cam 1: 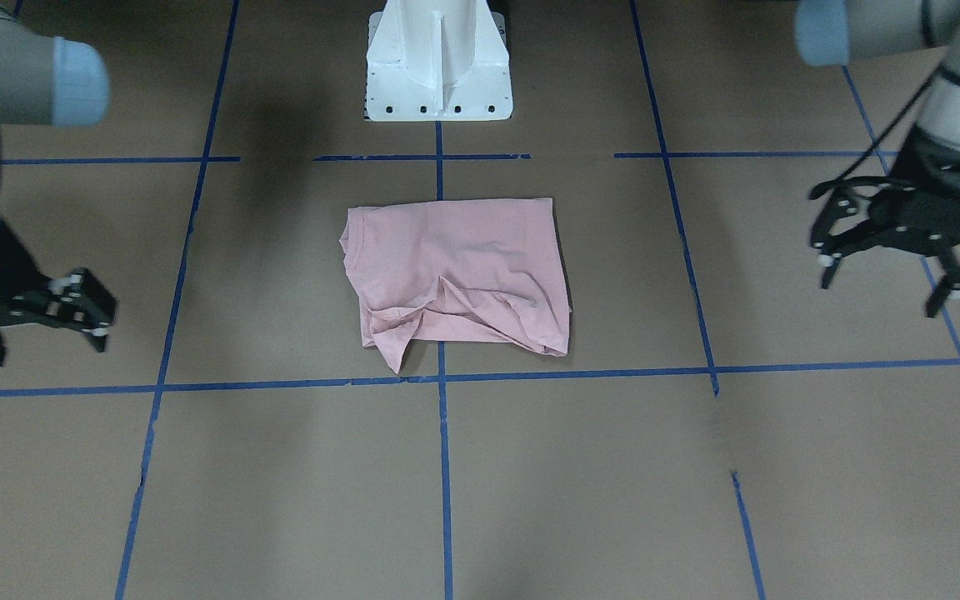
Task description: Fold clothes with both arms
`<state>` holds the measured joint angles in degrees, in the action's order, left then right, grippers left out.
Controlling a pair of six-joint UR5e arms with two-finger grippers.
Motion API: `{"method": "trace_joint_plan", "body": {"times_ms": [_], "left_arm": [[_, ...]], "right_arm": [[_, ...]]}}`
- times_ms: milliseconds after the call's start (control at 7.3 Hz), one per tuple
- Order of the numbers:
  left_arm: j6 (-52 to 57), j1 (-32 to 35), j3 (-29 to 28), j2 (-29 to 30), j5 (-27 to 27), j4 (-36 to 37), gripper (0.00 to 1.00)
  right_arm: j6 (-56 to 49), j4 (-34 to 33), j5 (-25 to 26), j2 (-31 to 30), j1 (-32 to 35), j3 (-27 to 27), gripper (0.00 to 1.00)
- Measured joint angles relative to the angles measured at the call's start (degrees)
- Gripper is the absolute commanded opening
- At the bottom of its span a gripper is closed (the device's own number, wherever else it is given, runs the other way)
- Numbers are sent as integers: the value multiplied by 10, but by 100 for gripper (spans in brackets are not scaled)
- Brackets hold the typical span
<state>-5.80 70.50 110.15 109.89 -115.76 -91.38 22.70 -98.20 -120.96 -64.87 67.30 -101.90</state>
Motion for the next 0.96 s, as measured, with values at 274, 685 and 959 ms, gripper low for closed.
{"method": "trace_joint_plan", "body": {"times_ms": [274, 685, 959], "left_arm": [[181, 117, -6, -76, -20, 2, 100], [162, 160, -38, -182, -24, -26, 100], [76, 169, -75, -202, -88, -56, 100]], "right_arm": [[-201, -14, -32, -114, 110, -6, 100], [-251, 24, -45, -271, 154, 11, 100], [-252, 45, -69, -303, 165, 26, 100]]}}
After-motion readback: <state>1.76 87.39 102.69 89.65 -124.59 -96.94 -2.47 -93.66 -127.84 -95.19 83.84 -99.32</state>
